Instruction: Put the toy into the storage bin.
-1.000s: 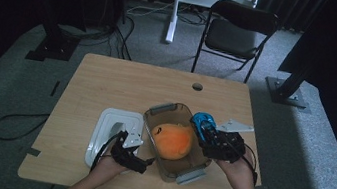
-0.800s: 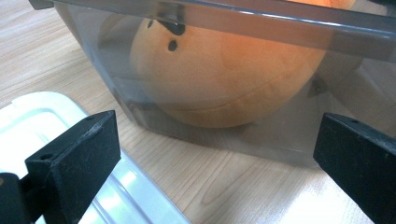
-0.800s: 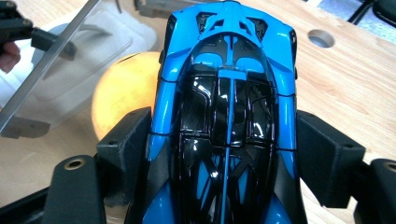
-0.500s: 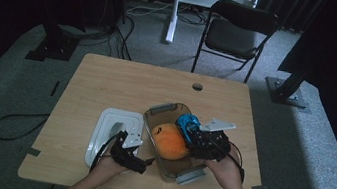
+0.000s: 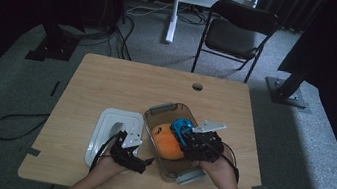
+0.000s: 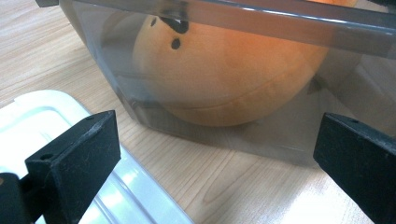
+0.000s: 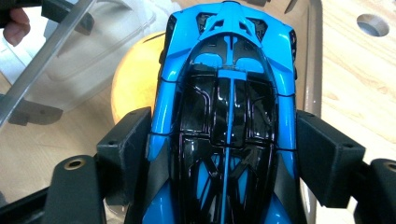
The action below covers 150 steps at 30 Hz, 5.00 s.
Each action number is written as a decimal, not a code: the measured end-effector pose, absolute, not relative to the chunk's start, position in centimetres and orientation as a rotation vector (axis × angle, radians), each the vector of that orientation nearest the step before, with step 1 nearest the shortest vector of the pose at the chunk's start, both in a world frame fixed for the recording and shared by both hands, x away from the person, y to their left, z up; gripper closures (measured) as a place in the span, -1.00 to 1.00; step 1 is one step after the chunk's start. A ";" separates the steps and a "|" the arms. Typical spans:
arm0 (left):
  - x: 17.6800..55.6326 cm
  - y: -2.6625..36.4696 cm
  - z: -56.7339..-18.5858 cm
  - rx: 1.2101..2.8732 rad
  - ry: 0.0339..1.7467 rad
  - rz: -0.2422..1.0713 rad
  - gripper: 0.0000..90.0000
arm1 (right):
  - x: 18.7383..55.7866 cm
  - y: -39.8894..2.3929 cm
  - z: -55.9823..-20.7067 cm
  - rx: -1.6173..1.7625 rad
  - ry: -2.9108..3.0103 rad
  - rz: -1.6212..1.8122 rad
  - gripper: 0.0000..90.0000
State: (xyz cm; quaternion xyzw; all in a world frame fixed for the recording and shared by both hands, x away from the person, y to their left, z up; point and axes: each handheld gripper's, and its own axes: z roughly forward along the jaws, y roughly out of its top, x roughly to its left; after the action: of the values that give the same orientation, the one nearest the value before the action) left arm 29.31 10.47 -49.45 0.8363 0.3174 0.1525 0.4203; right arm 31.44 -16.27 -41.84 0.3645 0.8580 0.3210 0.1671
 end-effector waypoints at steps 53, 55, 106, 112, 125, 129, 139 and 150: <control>29.3 10.2 -49.6 2.098 0.790 0.374 -0.98 | 31.8 -18.9 -41.1 1.080 2.358 1.038 -0.74; 29.3 10.2 -49.6 2.098 0.791 0.373 -0.98 | 31.9 -19.5 -41.1 1.096 2.346 1.027 -0.74; 29.6 10.5 -50.2 2.121 0.833 0.375 -0.98 | 33.6 -27.9 -50.6 1.426 2.149 1.037 -0.74; 29.6 10.8 -50.1 2.119 0.848 0.388 -0.98 | 33.8 -26.7 -51.6 1.411 2.211 1.039 -0.74; 29.8 11.2 -50.3 2.118 0.879 0.396 -0.98 | 33.0 -26.1 -52.2 1.393 2.246 1.115 -0.73; 30.0 11.2 -50.4 2.122 0.887 0.400 -0.98 | 32.7 -25.9 -52.2 1.366 2.264 1.147 -0.73; 30.2 11.8 -50.5 2.120 0.903 0.407 -0.98 | 32.1 -24.8 -52.2 1.338 2.295 1.162 -0.73; 30.3 13.6 -50.4 2.108 0.957 0.427 -0.98 | 31.6 -23.0 -52.4 1.274 2.364 1.176 -0.73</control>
State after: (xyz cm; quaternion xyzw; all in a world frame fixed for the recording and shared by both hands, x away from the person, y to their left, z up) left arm 30.30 13.64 -50.38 0.8269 0.3753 0.1676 0.3838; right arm 31.63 -22.95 -52.35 0.4322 0.8019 0.3990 0.1050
